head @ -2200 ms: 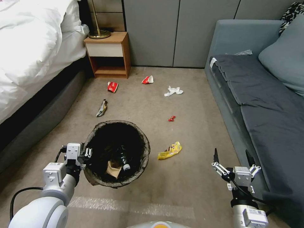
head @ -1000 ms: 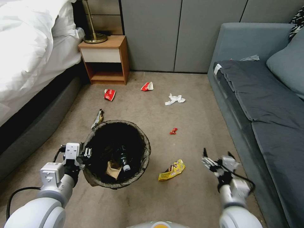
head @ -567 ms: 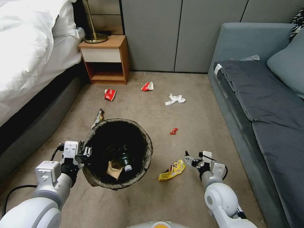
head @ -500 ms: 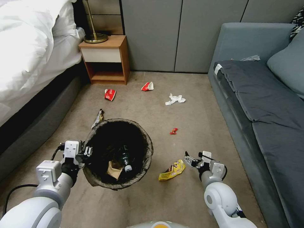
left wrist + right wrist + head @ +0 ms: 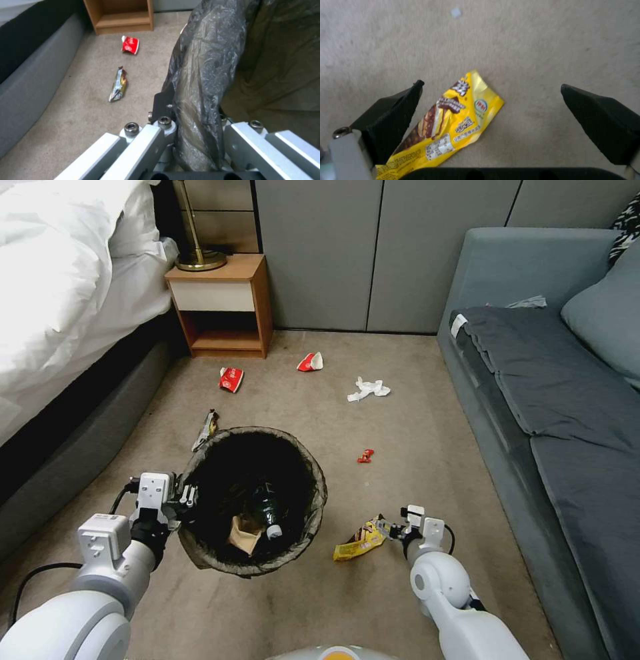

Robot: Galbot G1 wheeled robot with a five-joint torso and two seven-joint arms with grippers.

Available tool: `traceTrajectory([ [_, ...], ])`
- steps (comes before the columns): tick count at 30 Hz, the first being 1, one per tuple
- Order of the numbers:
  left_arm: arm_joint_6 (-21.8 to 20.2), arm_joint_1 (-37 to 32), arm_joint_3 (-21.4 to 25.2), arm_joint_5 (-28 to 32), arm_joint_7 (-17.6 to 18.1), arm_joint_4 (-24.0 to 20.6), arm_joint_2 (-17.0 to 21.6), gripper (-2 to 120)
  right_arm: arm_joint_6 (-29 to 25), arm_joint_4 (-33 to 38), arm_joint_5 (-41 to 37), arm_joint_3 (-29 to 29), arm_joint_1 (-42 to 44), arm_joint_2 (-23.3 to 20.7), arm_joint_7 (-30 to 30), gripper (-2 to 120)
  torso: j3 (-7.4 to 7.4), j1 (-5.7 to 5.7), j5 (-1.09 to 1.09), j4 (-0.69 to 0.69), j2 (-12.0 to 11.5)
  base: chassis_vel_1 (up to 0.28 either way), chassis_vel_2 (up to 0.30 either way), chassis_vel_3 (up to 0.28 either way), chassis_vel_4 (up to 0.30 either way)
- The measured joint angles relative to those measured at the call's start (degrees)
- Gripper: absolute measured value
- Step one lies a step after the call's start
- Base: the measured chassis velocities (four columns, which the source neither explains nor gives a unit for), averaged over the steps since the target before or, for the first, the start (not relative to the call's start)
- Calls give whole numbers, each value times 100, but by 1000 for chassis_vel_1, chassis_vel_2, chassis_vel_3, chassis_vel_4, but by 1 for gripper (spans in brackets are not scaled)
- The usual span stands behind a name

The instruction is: Pick up the trash bin, then pick up the garbage from the floor and place it into the trash bin.

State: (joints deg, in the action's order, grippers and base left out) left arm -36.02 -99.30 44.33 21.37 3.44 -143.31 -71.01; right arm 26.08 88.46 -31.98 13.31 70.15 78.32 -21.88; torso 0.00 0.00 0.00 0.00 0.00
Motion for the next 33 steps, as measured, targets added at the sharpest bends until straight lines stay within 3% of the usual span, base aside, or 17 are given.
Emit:
traceTrajectory([
  [15, 5, 32, 2, -37, -2, 79, 2, 3, -158, -911, 200, -183, -468, 222, 59, 100, 0, 0, 0, 0, 0, 0, 0, 0, 0],
  [33, 12, 62, -16, -87, -11, 169, -11, 3, -256, -1283, 392, -240, -520, 349, 349, 100, 0, 0, 0, 0, 0, 0, 0, 0, 0],
])
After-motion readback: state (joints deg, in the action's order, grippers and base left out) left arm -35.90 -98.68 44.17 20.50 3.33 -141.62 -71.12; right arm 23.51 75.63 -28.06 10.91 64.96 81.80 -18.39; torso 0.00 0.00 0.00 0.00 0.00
